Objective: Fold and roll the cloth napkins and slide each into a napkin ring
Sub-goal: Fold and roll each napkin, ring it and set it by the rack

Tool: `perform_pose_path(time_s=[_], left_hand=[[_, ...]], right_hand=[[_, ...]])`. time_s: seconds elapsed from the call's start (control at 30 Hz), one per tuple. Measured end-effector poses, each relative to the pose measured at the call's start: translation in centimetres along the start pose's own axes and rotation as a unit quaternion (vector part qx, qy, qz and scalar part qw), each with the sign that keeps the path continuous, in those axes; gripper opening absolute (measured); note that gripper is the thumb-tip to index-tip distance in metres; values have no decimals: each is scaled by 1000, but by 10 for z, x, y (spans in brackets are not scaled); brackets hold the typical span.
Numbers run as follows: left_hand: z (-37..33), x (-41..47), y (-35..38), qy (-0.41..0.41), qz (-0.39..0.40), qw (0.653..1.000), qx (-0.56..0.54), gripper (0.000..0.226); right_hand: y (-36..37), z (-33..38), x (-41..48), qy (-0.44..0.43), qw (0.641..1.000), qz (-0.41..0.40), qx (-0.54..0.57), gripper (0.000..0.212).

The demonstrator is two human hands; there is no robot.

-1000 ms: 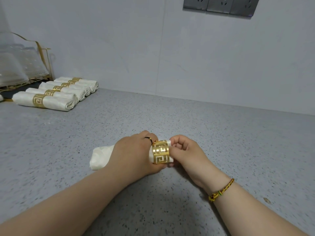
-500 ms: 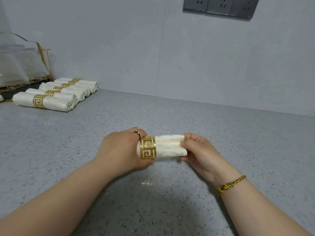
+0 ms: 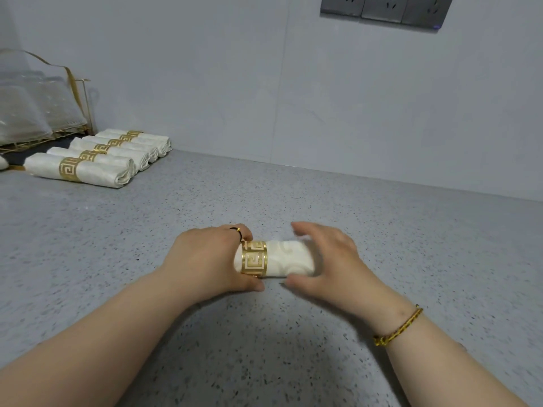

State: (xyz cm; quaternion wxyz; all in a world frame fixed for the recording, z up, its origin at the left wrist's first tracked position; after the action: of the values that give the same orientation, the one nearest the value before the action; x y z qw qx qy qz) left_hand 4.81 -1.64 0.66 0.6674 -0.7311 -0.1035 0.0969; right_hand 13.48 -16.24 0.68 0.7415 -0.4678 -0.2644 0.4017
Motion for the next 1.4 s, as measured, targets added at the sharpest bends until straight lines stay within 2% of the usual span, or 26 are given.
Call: perform_pose_path(time_s=[0.07, 0.17, 0.23, 0.33, 0.43, 0.5, 0.57, 0.77, 0.87, 1.07, 1.2, 1.27, 1.33, 1.4], left_hand=[[-1, 0, 2, 8, 26, 1000, -3, 86], [11, -5, 2, 24, 91, 994, -54, 102], [24, -10, 2, 48, 134, 983, -116, 96], [34, -15, 0, 63, 127, 976, -167, 70], [29, -13, -3, 61, 90, 985, -132, 49], [25, -12, -5, 59, 71, 991, -99, 42], [26, -11, -4, 58, 67, 991, -95, 41], [30, -11, 4, 78, 104, 955, -265, 53], [32, -6, 9, 88, 90, 954, -271, 35], [36, -4, 12, 98, 80, 952, -279, 38], [33, -5, 11, 95, 70, 956, -270, 41], [28, -7, 7, 81, 58, 967, -237, 57], [18, -10, 4, 78, 22, 989, -125, 86], [2, -14, 3, 100, -20, 995, -3, 88]], right_hand=[[5, 2, 2, -33, 997, -9, -70, 56], [4, -3, 3, -36, 997, -31, -55, 42], [3, -5, 3, -31, 998, -33, -53, 38], [4, -3, 2, -26, 997, -22, -70, 44], [5, 3, 0, -35, 995, -7, -92, 66], [9, 9, 0, -56, 992, -3, -116, 69], [13, 14, 1, -73, 989, -10, -129, 62], [10, 11, 2, -75, 990, -32, -119, 48], [10, 11, 2, -74, 992, -27, -103, 43], [9, 7, 2, -65, 991, -35, -115, 45], [8, 7, 2, -56, 992, -30, -113, 49], [8, 9, 1, -51, 992, -29, -113, 49], [9, 13, 0, -48, 991, -34, -123, 49], [11, 20, 0, -50, 988, -37, -139, 49]])
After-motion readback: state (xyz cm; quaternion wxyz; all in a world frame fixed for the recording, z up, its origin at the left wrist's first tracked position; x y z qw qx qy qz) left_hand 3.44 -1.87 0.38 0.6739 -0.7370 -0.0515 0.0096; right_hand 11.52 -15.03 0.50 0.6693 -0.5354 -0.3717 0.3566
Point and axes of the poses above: each hand's wrist, its own x-axis towards the middle knuckle, its own y-axis out of the palm, z = x × y, the point moved 3 cm from there along x, towards the middle knuckle, and after that the axes turned 12 degrees about z, right-handed, at the moved point
